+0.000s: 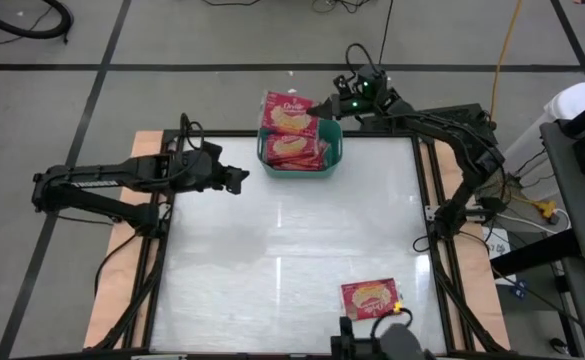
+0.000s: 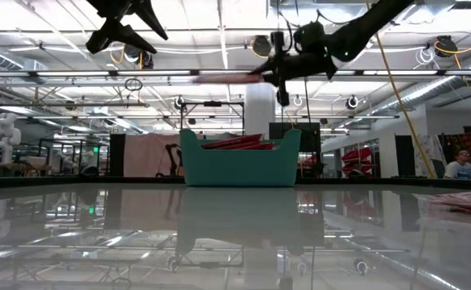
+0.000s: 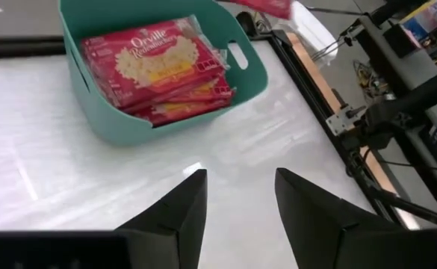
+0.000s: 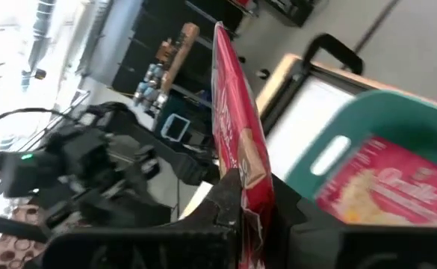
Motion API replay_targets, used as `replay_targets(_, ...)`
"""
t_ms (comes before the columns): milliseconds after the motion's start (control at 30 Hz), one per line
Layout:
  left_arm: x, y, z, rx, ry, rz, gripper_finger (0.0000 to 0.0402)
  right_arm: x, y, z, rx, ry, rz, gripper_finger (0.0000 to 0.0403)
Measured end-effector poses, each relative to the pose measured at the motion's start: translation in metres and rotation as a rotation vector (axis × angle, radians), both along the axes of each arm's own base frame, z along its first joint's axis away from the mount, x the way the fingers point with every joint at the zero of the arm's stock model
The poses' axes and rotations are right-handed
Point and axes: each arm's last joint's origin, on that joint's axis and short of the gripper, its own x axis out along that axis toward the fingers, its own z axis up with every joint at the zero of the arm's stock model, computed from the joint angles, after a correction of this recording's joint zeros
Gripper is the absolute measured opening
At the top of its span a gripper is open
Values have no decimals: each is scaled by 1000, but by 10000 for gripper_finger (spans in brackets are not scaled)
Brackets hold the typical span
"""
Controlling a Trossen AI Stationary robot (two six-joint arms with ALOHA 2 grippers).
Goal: Sort popcorn bags into baskets
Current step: Put the red popcorn pack into the green bin
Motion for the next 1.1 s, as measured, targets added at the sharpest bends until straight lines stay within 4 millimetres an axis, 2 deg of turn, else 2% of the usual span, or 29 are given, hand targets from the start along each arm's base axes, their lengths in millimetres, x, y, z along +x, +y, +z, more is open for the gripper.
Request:
replay_targets(300,0,-1,0,-22,-10,10,156,13,-13,-48,120,96,54,10)
replay_targets(433,0,-2,0,-36,-17,15,156,16,-15,-61,134,126,55,10)
replay_targets(767,4,-2,-4,-33,3,15,156,15,-14,-74,138,204,54,29)
replay_targets(1100,13,-2,-10,-31,25,9,156,15,-15,-75,104,218,22,59)
